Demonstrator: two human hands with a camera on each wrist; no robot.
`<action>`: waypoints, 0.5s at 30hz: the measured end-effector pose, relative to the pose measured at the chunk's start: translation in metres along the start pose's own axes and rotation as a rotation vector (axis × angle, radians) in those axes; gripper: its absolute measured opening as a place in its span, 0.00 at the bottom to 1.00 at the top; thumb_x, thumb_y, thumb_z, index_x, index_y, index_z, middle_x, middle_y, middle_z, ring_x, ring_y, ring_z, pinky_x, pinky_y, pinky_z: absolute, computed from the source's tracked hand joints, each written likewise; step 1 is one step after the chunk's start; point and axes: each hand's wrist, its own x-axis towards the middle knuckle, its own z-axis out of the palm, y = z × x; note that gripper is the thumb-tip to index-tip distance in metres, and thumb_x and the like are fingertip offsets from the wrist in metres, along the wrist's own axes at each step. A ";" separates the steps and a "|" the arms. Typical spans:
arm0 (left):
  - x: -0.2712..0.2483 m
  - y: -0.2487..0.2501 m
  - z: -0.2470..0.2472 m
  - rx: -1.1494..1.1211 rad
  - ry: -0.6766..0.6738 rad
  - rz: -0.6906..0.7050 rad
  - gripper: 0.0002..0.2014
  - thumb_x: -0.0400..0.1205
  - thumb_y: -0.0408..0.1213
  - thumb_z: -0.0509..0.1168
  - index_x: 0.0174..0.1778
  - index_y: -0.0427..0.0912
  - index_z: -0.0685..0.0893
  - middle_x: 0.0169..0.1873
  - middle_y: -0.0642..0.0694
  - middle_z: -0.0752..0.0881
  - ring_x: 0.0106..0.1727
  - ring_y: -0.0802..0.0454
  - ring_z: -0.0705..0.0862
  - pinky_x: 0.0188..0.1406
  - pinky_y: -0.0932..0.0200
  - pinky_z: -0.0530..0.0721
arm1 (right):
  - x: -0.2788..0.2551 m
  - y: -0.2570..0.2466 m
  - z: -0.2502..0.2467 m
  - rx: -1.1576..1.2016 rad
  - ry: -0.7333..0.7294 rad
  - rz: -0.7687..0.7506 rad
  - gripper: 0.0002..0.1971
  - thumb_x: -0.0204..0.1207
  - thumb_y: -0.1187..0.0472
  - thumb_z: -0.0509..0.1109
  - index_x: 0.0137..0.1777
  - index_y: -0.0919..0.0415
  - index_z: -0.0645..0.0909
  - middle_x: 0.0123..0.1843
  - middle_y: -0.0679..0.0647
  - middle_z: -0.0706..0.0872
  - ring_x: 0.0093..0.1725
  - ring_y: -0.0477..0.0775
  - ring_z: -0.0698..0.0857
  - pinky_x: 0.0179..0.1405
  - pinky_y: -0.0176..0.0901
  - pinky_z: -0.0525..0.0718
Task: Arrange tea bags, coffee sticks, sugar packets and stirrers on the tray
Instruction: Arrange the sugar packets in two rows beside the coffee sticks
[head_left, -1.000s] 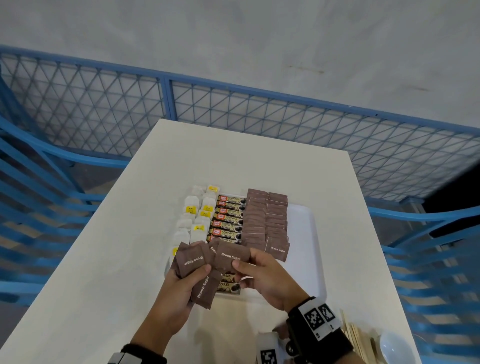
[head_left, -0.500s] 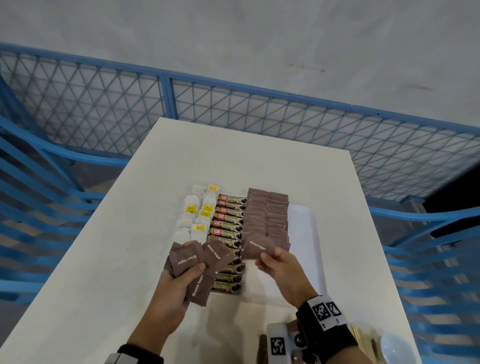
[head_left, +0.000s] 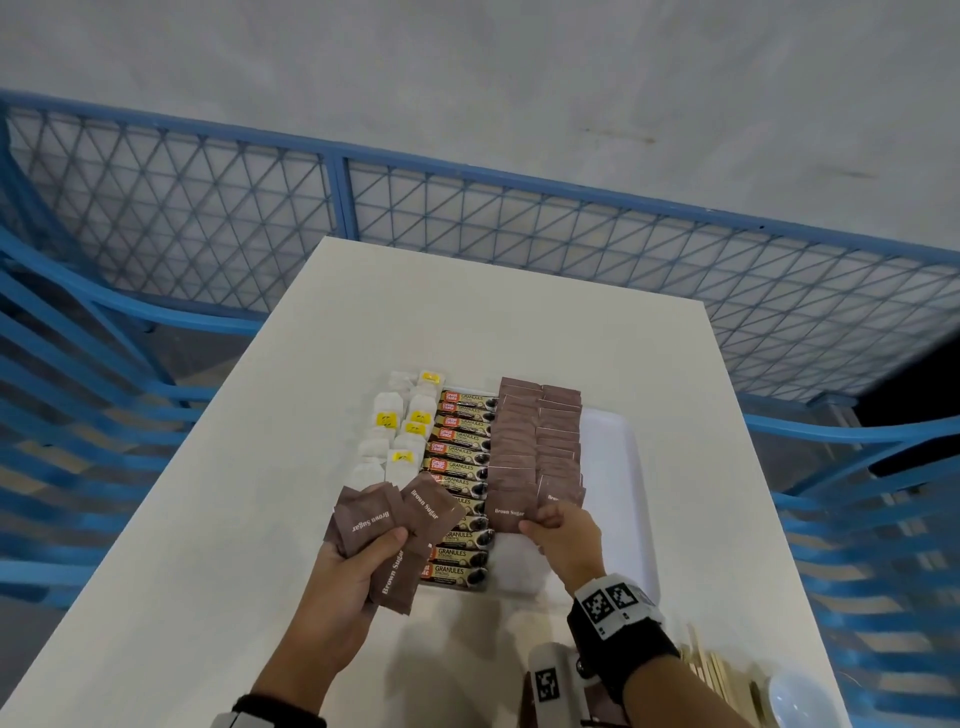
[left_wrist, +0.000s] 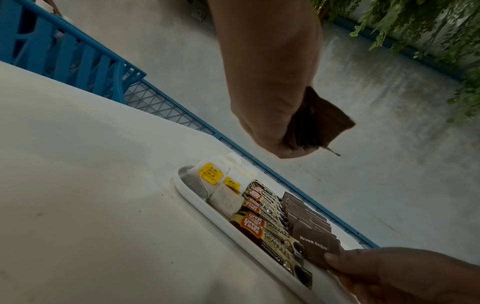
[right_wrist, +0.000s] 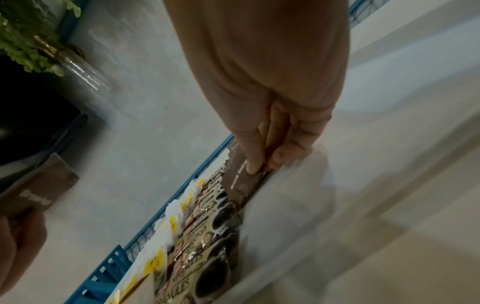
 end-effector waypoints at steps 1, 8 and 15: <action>0.001 0.000 0.000 -0.003 -0.004 0.003 0.18 0.78 0.17 0.61 0.50 0.48 0.80 0.32 0.51 0.91 0.31 0.55 0.89 0.23 0.60 0.86 | 0.000 0.000 0.001 -0.013 0.006 -0.003 0.13 0.65 0.64 0.79 0.31 0.52 0.77 0.36 0.51 0.84 0.40 0.54 0.82 0.48 0.47 0.83; 0.000 -0.001 0.002 -0.020 -0.020 0.001 0.18 0.78 0.17 0.61 0.51 0.47 0.80 0.33 0.49 0.91 0.30 0.54 0.89 0.22 0.60 0.85 | 0.001 0.003 0.002 -0.091 0.044 -0.022 0.14 0.66 0.62 0.79 0.34 0.53 0.74 0.40 0.49 0.81 0.44 0.50 0.79 0.37 0.32 0.73; 0.001 -0.005 0.002 -0.025 -0.033 0.010 0.18 0.74 0.19 0.64 0.51 0.48 0.81 0.35 0.50 0.91 0.33 0.54 0.90 0.25 0.60 0.86 | -0.014 -0.013 0.002 -0.054 0.093 -0.235 0.08 0.74 0.61 0.73 0.44 0.59 0.75 0.37 0.48 0.79 0.39 0.47 0.78 0.33 0.23 0.73</action>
